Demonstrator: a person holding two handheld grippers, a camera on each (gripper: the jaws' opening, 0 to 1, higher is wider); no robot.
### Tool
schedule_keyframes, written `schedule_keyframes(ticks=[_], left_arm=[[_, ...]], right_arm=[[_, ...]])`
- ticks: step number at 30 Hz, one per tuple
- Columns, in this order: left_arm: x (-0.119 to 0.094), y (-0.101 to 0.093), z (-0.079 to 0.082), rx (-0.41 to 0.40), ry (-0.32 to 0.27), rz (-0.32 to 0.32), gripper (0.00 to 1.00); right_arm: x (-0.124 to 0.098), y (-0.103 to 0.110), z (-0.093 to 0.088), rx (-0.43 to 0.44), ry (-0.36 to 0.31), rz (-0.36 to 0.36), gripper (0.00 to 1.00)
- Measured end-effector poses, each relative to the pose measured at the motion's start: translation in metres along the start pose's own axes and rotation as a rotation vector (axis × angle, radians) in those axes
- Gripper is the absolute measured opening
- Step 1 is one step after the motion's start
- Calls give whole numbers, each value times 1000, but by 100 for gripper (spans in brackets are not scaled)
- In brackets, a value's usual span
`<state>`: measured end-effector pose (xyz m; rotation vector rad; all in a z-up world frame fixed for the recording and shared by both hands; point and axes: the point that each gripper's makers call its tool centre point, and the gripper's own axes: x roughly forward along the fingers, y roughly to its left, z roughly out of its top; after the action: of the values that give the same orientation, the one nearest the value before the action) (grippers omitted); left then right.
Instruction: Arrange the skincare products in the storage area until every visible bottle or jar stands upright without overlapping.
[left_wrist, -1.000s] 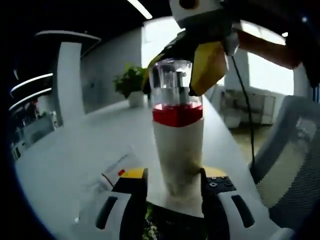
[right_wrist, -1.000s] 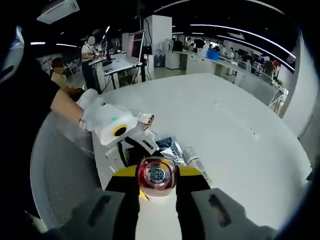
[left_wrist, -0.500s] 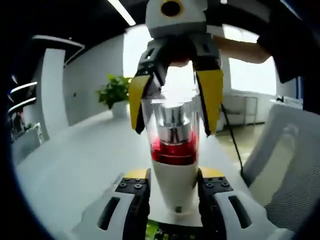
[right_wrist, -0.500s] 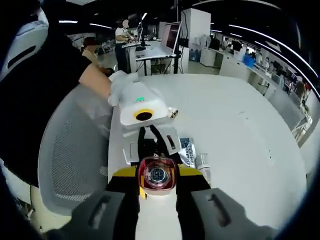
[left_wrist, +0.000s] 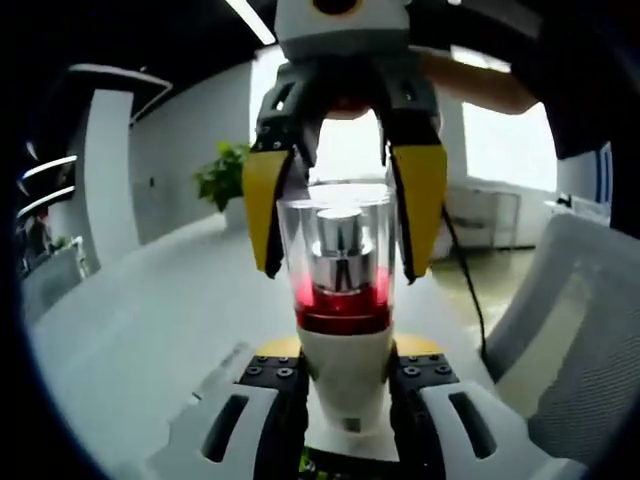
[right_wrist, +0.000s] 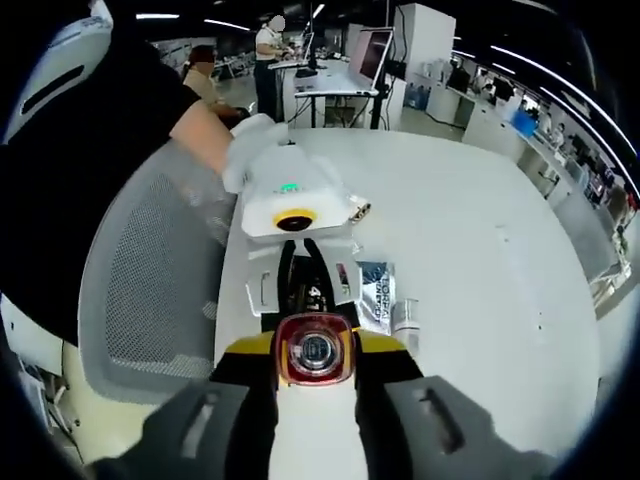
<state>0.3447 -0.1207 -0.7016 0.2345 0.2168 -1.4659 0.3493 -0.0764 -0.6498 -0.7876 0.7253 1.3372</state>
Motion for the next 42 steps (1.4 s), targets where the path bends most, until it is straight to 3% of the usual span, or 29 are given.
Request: schedule_keyframes(ticks=[5, 11, 17, 30, 33, 36, 42], left_arm=[[-1, 0, 1, -12, -6, 27, 26], [-4, 0, -1, -15, 3, 21, 26], [-10, 3, -4, -29, 0, 42, 26], [-22, 4, -8, -29, -15, 56, 27], [-27, 3, -11, 78, 32, 53, 28], [-36, -5, -23, 76, 101, 22, 33], [-51, -11, -57, 127, 239, 60, 35]], right_arm=[[0, 1, 1, -99, 127, 9, 29], [1, 5, 6, -210, 296, 76, 31], [6, 10, 6, -238, 367, 126, 29], [12, 11, 12, -294, 433, 133, 28], [12, 11, 12, -289, 435, 132, 28], [12, 11, 11, -287, 438, 125, 28], [12, 12, 12, -260, 439, 127, 29]])
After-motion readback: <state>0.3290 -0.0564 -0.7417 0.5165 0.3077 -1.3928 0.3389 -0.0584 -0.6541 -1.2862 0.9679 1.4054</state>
